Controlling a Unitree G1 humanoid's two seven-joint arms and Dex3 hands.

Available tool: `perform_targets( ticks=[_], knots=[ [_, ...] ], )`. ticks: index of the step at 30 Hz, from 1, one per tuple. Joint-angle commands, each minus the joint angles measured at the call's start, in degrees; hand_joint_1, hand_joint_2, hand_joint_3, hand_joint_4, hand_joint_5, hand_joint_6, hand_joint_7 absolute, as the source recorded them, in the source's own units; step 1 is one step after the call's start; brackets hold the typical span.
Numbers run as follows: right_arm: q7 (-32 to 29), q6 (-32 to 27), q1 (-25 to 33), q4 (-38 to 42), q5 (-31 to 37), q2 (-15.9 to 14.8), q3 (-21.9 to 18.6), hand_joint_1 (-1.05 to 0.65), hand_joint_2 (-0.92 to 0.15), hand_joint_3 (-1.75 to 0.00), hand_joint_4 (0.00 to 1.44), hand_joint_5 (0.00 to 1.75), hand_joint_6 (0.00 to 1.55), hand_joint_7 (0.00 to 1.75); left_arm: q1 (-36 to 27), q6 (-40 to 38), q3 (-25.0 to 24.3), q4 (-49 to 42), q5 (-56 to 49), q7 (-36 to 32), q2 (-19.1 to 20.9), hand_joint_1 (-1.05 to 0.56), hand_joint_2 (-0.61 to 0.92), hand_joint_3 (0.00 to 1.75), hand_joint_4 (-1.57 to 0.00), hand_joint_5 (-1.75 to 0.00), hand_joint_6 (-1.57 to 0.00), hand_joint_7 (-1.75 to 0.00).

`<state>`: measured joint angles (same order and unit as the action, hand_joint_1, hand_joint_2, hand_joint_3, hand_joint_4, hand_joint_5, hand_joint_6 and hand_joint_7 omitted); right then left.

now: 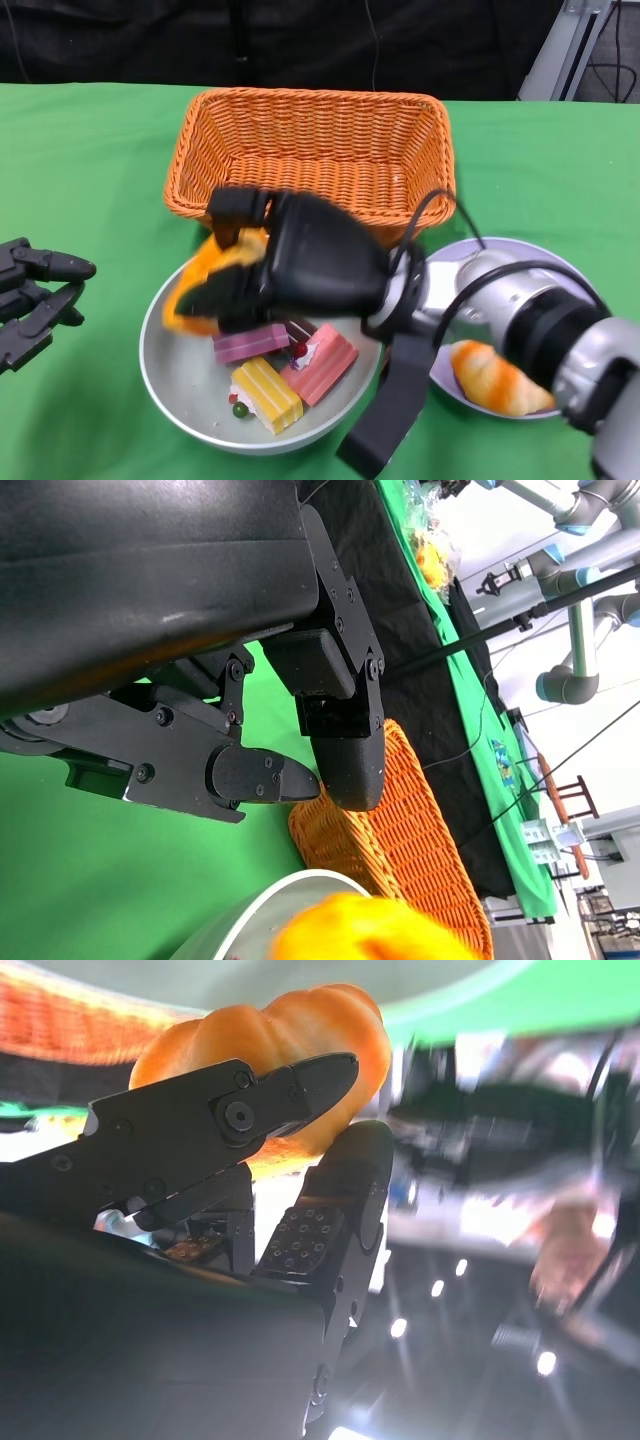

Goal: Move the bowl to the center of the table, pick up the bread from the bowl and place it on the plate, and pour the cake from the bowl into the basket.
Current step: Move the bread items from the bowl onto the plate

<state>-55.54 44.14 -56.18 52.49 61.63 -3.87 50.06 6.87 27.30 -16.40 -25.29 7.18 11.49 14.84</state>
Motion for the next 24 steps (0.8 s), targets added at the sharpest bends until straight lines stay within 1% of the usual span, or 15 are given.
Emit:
perform_targets(
  ticks=[1,3,4,7,10,13,15,17,21,24],
  knots=[
    [7.54,2.23,2.33,-8.14,-6.02,-4.85,-4.96,-0.33,-0.88,0.00,0.82,1.03,1.17,0.03,-0.11,0.62,-0.24,-0.65,0.44,0.60,1.30,-0.15,0.92,0.25,-0.83,-1.22,-0.96,-0.71],
    [11.65,2.69,4.66,-12.76,-8.72,-6.77,-7.43,-0.31,-0.88,0.00,0.86,0.91,1.17,0.03,-0.08,0.80,-0.23,-0.70,0.86,1.05,1.27,-0.13,0.92,0.24,-0.86,-1.21,-0.97,-0.72],
    [14.67,2.78,6.33,-15.29,-10.93,-7.76,-8.86,-0.31,-0.89,0.00,0.87,0.89,1.17,0.03,-0.05,1.04,-0.19,-0.89,0.75,1.10,1.34,-0.12,0.92,0.24,-0.88,-1.20,-0.98,-0.72],
    [22.63,2.63,11.12,-22.15,-16.70,-10.11,-12.92,-0.28,-0.86,0.00,0.84,0.91,1.17,0.03,-0.04,1.70,-0.11,-1.32,0.25,0.95,1.60,-0.07,0.92,0.26,-0.88,-1.19,-0.98,-0.72],
    [27.91,2.42,15.25,-27.58,-20.38,-11.72,-16.49,-0.25,-0.83,0.00,0.85,0.94,1.19,0.04,-0.18,1.69,-0.04,-1.23,0.28,0.89,1.63,-0.08,0.92,0.27,-0.88,-1.19,-0.98,-0.71],
    [33.08,2.04,19.87,-33.07,-23.69,-13.87,-20.12,-0.18,-0.83,0.00,0.83,0.95,1.22,0.06,-0.34,1.62,0.08,-1.13,0.17,0.86,1.75,-0.09,0.92,0.28,-0.84,-1.22,-0.97,-0.72],
    [35.57,1.09,22.87,-36.81,-23.98,-15.38,-22.53,-0.20,-0.82,0.00,0.83,0.97,1.22,0.07,-0.28,1.65,0.09,-1.39,0.22,0.92,1.85,-0.08,0.91,0.28,-0.83,-1.23,-0.97,-0.72],
    [37.66,0.52,25.64,-39.86,-24.52,-16.67,-24.72,-0.22,-0.81,-0.01,0.85,0.94,1.22,0.08,-0.23,1.63,0.11,-1.55,-0.03,0.68,2.00,-0.08,0.91,0.28,-0.83,-1.24,-0.97,-0.73],
    [39.73,1.27,30.88,-43.10,-25.75,-18.74,-28.65,-0.14,-0.83,-0.02,0.87,0.88,1.23,0.09,0.20,2.15,0.08,-2.52,0.50,1.47,2.25,-0.08,0.91,0.29,-0.82,-1.24,-0.96,-0.73],
    [39.89,1.58,34.36,-43.87,-26.28,-19.63,-31.68,-0.09,-0.83,-0.01,0.90,0.86,1.24,0.12,0.76,2.85,0.07,-3.83,0.24,1.55,2.60,-0.08,0.91,0.28,-0.83,-1.24,-0.97,-0.73]
  ],
)
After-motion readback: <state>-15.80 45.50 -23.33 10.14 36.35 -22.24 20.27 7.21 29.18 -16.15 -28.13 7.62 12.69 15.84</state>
